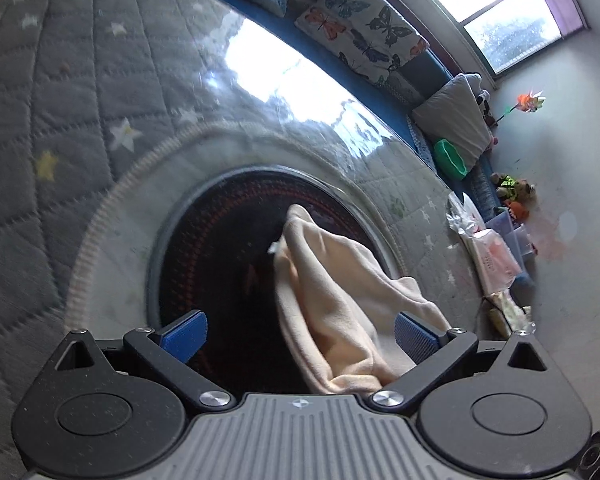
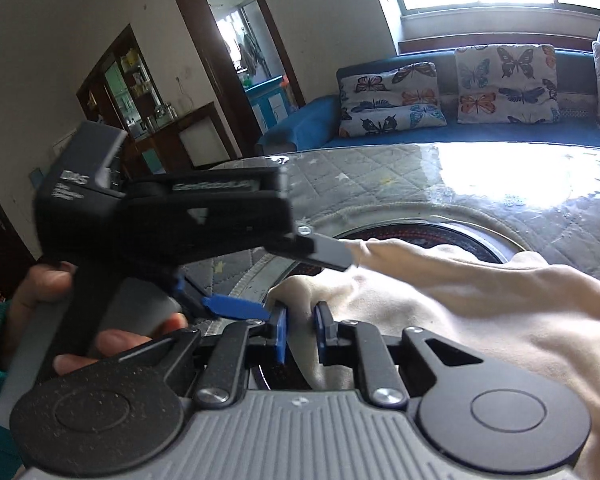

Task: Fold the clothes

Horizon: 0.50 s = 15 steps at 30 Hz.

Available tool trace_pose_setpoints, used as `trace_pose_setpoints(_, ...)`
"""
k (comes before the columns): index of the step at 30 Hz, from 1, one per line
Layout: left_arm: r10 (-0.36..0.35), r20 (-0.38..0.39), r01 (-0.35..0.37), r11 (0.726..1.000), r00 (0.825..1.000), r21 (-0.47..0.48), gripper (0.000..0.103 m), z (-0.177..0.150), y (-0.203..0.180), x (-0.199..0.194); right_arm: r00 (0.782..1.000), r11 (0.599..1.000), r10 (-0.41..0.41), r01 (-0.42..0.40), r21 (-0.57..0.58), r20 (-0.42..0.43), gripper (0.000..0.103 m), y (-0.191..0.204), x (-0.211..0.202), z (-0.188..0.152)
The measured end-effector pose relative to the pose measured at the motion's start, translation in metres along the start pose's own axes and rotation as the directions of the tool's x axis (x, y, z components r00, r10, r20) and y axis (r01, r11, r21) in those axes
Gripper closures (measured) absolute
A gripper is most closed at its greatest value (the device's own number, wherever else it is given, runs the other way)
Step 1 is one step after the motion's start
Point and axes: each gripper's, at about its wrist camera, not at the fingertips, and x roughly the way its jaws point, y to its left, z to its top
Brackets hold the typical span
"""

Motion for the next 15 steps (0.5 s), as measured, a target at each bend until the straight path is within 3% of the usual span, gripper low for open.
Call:
trace_pose_setpoints(7, -0.066, -0.063, 0.062, 0.996, 0.996, -0.068, 0.039, -0.001, 0.004, 0.02, 1.0, 1.0, 0.024, -0.024, 0.001, 0.012, 0.09, -0.004, 0.0, -0.002)
trace_pose_setpoints(8, -0.076, -0.067, 0.071, 0.995, 0.995, -0.076, 0.051, -0.001, 0.005, 0.022, 1.0, 1.0, 0.027, -0.027, -0.001, 0.014, 0.09, -0.004, -0.001, -0.002)
trace_pose_setpoints(10, -0.092, -0.076, 0.085, 0.992, 0.993, -0.091, 0.06, -0.001, 0.007, 0.025, 0.999, 0.999, 0.035, -0.035, -0.003, 0.013, 0.09, -0.005, -0.001, -0.004)
trace_pose_setpoints(11, -0.095, -0.076, 0.088, 0.992, 0.993, -0.09, 0.07, -0.002, 0.007, 0.026, 0.999, 0.999, 0.036, -0.036, -0.003, 0.01, 0.09, -0.006, 0.0, -0.005)
trace_pose_setpoints(15, -0.089, -0.071, 0.084, 0.994, 0.994, -0.073, 0.078, -0.004, 0.007, 0.026, 0.999, 0.999, 0.041, -0.041, -0.003, -0.005, 0.09, -0.009, 0.003, -0.008)
